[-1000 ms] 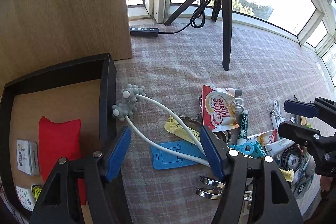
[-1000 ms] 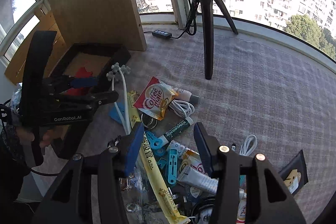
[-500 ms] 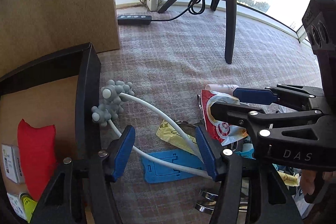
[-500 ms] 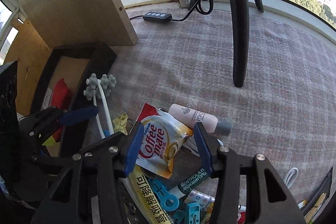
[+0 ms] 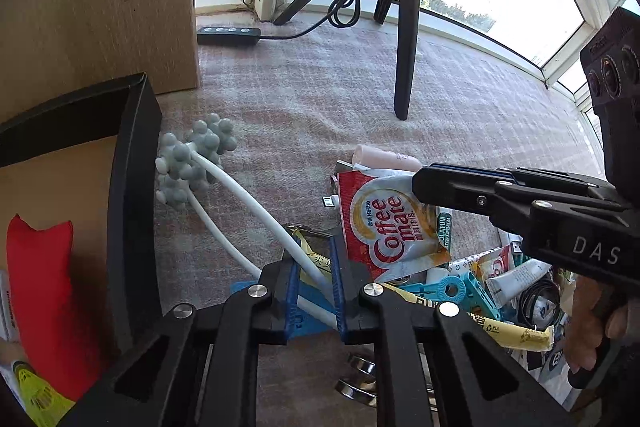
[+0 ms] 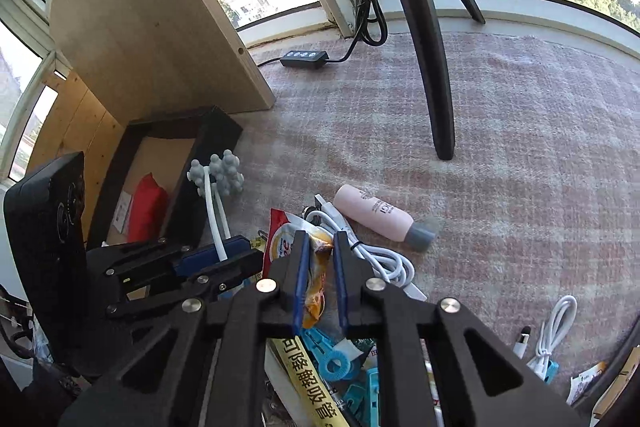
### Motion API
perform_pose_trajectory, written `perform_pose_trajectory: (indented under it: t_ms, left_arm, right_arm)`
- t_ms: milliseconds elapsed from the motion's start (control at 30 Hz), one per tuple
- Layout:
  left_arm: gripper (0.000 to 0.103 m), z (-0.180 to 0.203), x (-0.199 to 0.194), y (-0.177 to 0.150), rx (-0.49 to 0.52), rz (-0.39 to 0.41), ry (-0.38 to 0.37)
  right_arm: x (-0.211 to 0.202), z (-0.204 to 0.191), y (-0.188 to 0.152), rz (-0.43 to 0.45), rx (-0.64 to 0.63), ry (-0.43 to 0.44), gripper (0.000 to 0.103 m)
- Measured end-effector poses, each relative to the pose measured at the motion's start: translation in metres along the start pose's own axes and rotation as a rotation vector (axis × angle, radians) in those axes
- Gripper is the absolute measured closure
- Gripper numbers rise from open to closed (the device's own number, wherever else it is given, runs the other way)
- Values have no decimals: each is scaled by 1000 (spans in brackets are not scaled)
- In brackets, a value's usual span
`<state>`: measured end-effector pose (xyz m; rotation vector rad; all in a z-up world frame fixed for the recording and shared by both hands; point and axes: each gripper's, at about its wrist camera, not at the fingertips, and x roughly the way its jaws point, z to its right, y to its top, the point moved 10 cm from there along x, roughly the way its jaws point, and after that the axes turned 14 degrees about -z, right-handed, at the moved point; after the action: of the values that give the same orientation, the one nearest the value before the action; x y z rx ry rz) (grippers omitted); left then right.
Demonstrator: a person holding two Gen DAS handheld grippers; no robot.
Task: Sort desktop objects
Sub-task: 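Grasp the white cable with grey knobs left while the right grasps the Coffee-mate sachet, then carry the cable and sachet into the tray and open both tools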
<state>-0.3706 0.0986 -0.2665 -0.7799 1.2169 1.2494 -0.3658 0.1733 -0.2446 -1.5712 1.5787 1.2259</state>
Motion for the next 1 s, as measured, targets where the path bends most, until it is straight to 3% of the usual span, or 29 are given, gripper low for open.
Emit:
perform_pose_trajectory:
  t_ms: [267,700,833,1000]
  left_arm:
    - [98,7,-53,-19,4,91,-56]
    - [100,40,-154,-50,72,254,-126]
    - [99,35,-184,-66,80,302,-104]
    - [99,-4,-228,-93,45,360,-51]
  right_arm:
    - [-57,-17,-3,141,-26,-1,92]
    - [-149,-53,-30,309,-79,-3,92]
    - [-171,-69,-40,337,-99,11,92]
    - [-180,-101,-48,343,-136,50,92]
